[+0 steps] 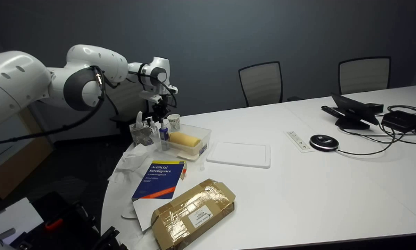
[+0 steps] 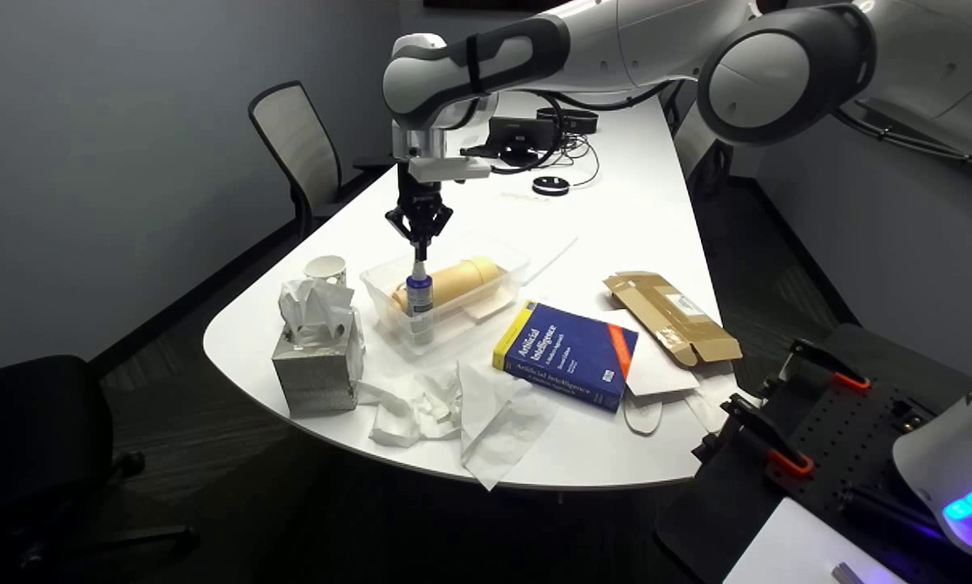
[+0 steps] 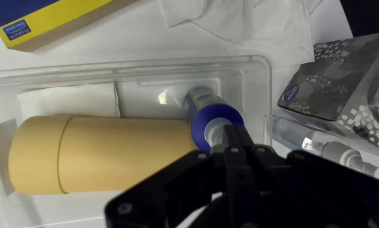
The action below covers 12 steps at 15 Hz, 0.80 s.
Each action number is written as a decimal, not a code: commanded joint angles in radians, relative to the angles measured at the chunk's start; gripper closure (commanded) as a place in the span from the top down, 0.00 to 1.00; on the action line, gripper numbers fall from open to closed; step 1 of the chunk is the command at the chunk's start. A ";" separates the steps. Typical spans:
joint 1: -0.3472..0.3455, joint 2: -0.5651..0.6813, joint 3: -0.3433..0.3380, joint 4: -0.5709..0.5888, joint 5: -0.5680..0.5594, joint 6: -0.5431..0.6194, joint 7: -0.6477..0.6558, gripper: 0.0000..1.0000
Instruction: Press the top of the blue bottle
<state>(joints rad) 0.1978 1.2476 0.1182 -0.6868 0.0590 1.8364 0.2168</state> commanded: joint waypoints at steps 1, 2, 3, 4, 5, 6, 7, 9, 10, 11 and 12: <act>-0.020 0.034 0.030 0.054 0.028 -0.040 -0.023 0.00; -0.021 0.033 0.031 0.058 0.025 -0.042 -0.018 0.00; -0.026 0.033 0.035 0.063 0.024 -0.044 -0.014 0.00; -0.029 0.032 0.039 0.068 0.024 -0.043 -0.013 0.00; -0.033 0.030 0.043 0.073 0.025 -0.042 -0.014 0.00; -0.037 0.028 0.050 0.079 0.028 -0.043 -0.018 0.00; -0.037 0.025 0.054 0.085 0.026 -0.043 -0.022 0.00; -0.039 0.021 0.064 0.094 0.023 -0.043 -0.027 0.00; -0.038 0.016 0.066 0.098 0.019 -0.041 -0.026 0.00; -0.036 0.010 0.064 0.102 0.013 -0.047 -0.021 0.00; -0.034 0.003 0.057 0.104 0.003 -0.063 -0.018 0.26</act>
<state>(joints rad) 0.1634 1.2573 0.1733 -0.6196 0.0669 1.8308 0.2166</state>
